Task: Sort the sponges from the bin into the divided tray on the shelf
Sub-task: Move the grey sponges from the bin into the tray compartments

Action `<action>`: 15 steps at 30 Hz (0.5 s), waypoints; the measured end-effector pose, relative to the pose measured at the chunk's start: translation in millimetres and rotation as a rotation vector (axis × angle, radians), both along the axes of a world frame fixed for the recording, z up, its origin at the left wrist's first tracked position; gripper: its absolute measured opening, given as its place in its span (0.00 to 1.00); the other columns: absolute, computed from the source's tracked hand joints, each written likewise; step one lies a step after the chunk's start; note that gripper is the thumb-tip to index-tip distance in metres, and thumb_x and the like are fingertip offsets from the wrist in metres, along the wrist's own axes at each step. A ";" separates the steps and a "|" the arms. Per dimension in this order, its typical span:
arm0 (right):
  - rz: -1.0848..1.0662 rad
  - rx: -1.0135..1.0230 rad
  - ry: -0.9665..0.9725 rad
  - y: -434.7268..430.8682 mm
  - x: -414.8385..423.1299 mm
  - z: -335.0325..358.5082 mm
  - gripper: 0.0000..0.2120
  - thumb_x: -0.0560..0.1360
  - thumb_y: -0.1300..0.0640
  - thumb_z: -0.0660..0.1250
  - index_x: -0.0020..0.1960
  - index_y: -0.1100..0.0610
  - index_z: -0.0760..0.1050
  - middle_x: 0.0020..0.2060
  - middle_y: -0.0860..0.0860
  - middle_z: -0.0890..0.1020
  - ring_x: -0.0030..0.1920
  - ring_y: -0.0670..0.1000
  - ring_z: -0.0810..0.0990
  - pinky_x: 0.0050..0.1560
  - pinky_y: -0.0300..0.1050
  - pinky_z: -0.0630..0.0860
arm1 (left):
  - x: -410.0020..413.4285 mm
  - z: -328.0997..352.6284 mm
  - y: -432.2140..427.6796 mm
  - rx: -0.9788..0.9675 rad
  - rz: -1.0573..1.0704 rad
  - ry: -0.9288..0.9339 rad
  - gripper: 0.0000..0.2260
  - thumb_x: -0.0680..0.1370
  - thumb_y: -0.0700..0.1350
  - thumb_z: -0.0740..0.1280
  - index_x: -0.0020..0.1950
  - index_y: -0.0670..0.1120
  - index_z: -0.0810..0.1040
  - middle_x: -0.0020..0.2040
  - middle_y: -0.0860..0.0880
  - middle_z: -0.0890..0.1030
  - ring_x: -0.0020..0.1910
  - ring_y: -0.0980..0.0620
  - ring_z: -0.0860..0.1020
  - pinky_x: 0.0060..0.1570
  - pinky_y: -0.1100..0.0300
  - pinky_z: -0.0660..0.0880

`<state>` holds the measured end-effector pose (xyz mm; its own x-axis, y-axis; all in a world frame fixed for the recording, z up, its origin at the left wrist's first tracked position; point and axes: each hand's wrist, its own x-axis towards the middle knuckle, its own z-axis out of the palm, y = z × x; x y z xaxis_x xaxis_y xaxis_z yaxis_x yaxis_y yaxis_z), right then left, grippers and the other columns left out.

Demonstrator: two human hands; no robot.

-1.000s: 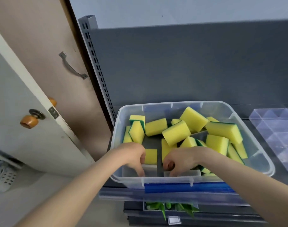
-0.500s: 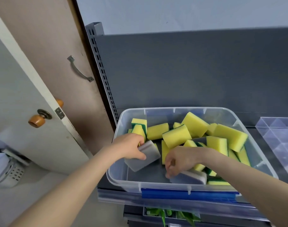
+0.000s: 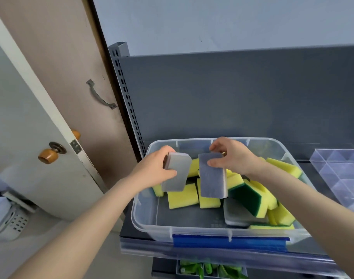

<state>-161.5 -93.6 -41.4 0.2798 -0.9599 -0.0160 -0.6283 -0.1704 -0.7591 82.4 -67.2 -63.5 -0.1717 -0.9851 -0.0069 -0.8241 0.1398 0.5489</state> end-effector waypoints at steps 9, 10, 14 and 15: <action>-0.132 0.255 -0.360 8.9 -5.3 8.1 0.13 0.74 0.58 0.69 0.57 0.56 0.75 0.50 0.55 0.80 0.49 0.52 0.80 0.48 0.47 0.79 | -13.0 13.6 5.6 -0.640 -0.021 0.131 0.20 0.67 0.35 0.73 0.51 0.52 0.69 0.51 0.55 0.75 0.49 0.58 0.74 0.41 0.61 0.72; -0.129 0.286 -0.380 9.7 -5.1 9.2 0.13 0.75 0.58 0.68 0.58 0.57 0.75 0.48 0.54 0.80 0.47 0.51 0.80 0.44 0.43 0.79 | -14.3 13.8 6.0 -0.691 -0.050 0.117 0.22 0.65 0.34 0.73 0.51 0.51 0.69 0.53 0.53 0.76 0.51 0.55 0.74 0.41 0.58 0.73; -0.146 0.330 -0.406 10.2 -2.3 8.1 0.13 0.76 0.57 0.66 0.59 0.57 0.74 0.48 0.53 0.80 0.46 0.48 0.79 0.37 0.39 0.77 | -23.5 15.8 6.8 -0.728 -0.128 0.123 0.23 0.64 0.31 0.72 0.51 0.50 0.69 0.55 0.50 0.75 0.53 0.50 0.75 0.43 0.56 0.73; -0.153 0.333 -0.421 10.3 -1.9 7.4 0.13 0.76 0.58 0.66 0.60 0.58 0.74 0.49 0.53 0.80 0.46 0.48 0.80 0.37 0.39 0.77 | -26.0 16.1 8.1 -0.699 -0.140 0.140 0.21 0.64 0.32 0.72 0.51 0.49 0.70 0.54 0.50 0.75 0.53 0.50 0.75 0.44 0.55 0.74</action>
